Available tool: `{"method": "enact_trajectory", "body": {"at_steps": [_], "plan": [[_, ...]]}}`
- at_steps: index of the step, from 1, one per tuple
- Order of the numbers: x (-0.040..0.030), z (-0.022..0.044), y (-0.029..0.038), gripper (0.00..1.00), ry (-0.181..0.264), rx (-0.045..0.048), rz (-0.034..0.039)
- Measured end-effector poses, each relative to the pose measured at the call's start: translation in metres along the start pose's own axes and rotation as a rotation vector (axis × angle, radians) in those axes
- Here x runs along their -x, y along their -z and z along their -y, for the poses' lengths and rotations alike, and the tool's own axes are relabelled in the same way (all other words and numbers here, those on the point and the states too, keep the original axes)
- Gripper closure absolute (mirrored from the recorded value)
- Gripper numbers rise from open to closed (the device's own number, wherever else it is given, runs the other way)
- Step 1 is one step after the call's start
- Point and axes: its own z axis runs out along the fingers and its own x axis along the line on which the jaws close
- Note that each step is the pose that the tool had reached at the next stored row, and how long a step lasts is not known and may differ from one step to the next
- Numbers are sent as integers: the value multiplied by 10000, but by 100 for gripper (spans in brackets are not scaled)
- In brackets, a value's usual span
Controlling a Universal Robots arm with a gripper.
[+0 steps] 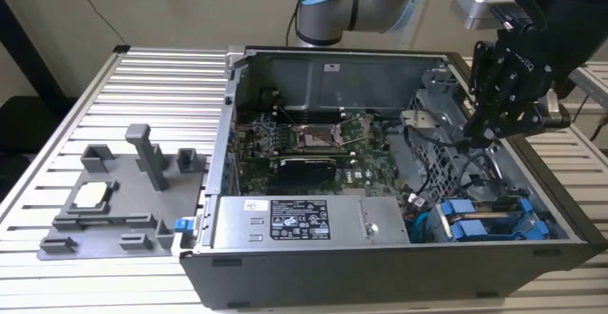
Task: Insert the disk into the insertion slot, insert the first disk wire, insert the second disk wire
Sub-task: 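Insert the first disk wire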
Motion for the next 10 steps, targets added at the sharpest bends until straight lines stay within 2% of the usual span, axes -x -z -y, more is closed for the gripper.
{"method": "enact_trajectory", "body": {"at_steps": [3,4,6,7,10], "plan": [[21,-82,0,73,7,-18,-54],[26,-95,0,73,21,-22,-111],[41,-113,-1,73,62,-35,-305],[52,-123,-3,73,80,-45,-379],[102,-152,-16,73,141,-103,-539]]}}
